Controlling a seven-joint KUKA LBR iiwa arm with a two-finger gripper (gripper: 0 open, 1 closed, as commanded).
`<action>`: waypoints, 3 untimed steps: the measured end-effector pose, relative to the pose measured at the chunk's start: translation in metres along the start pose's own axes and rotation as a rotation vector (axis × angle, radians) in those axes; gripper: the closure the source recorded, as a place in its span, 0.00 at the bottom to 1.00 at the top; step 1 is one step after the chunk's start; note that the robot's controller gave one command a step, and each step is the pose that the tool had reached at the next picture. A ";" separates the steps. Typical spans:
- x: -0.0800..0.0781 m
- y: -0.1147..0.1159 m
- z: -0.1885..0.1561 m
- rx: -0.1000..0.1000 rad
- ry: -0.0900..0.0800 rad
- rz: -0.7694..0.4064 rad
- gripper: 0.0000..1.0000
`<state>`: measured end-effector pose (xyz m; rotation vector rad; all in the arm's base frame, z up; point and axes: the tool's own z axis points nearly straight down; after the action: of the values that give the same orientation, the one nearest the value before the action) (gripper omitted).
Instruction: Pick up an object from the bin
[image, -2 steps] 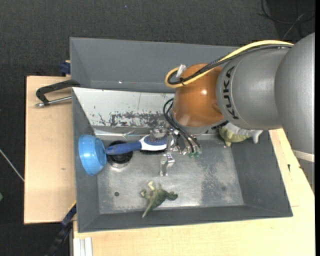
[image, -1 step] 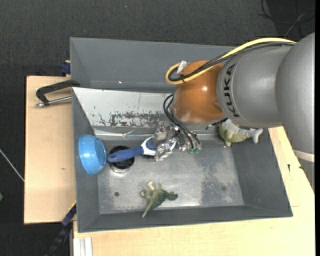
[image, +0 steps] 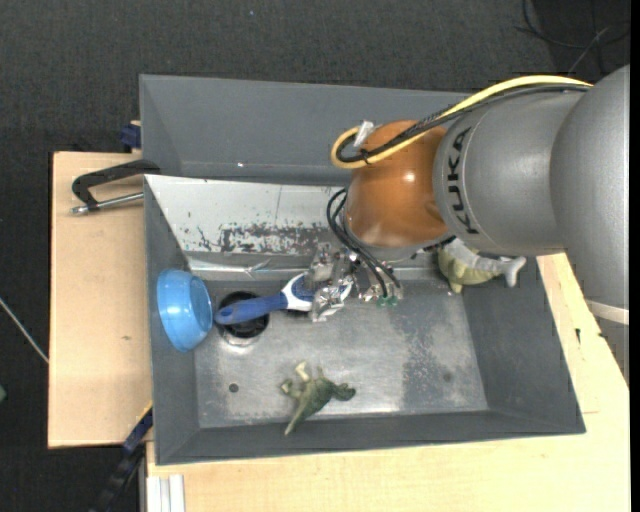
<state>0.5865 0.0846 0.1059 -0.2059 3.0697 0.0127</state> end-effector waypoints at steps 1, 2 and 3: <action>0.000 0.000 0.000 0.000 0.000 0.000 1.00; 0.000 0.000 0.000 0.000 0.000 0.000 1.00; 0.000 0.000 0.000 0.000 0.000 0.001 1.00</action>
Offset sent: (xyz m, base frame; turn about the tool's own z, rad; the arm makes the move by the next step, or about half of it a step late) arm -0.0021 0.0156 0.1233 0.0385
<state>0.5865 0.0846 0.1059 -0.2051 3.0700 0.0127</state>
